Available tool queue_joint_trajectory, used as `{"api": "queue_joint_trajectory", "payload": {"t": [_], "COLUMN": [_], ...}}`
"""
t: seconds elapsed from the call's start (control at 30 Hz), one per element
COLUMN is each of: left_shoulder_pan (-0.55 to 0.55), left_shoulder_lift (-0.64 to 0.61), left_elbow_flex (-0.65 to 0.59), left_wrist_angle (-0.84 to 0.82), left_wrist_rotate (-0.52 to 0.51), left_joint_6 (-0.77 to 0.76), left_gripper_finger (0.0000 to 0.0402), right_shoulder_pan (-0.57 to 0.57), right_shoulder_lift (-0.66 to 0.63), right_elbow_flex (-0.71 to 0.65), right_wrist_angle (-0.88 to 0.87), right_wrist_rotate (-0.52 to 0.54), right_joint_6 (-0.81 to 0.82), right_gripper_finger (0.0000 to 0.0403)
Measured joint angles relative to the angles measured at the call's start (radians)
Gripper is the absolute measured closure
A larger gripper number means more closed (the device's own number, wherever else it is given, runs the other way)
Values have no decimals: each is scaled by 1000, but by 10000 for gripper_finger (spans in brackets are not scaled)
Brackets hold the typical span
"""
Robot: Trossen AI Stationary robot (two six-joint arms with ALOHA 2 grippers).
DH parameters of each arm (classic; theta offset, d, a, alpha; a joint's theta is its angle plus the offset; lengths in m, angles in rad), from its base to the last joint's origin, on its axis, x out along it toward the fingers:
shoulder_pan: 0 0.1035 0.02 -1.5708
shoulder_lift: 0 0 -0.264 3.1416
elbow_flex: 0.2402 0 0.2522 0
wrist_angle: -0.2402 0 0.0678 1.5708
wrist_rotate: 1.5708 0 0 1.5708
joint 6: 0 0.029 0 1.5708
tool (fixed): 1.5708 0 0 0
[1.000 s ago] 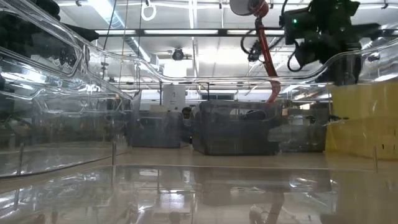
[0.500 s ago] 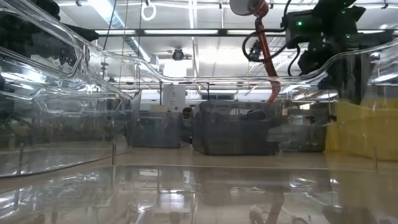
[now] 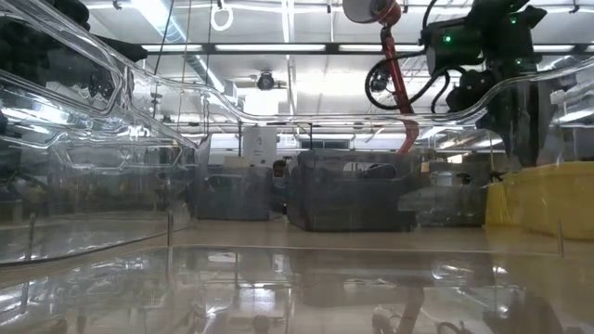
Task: Stack baskets by color
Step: Stack the top yellow bin on the bottom yellow bin
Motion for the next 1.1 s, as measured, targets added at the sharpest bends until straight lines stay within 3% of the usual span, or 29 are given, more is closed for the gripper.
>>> {"api": "queue_joint_trajectory", "payload": {"t": [0.23,0.43,0.67,1.1], "left_shoulder_pan": [0,0,0,0], "left_shoulder_lift": [0,0,0,0], "left_elbow_flex": [0,0,0,0], "left_wrist_angle": [0,0,0,0], "left_wrist_rotate": [0,0,0,0], "left_joint_6": [0,0,0,0], "left_gripper_finger": [392,392,392,392], "right_shoulder_pan": [-91,-216,-164,-62], "right_shoulder_lift": [-31,-9,-7,-5], "right_elbow_flex": [1,2,-17,-72], "right_wrist_angle": [16,52,22,88], "right_wrist_rotate": [67,-17,-27,4], "right_joint_6": [-103,-191,-170,-86], "right_gripper_finger": [288,289,274,207]}}
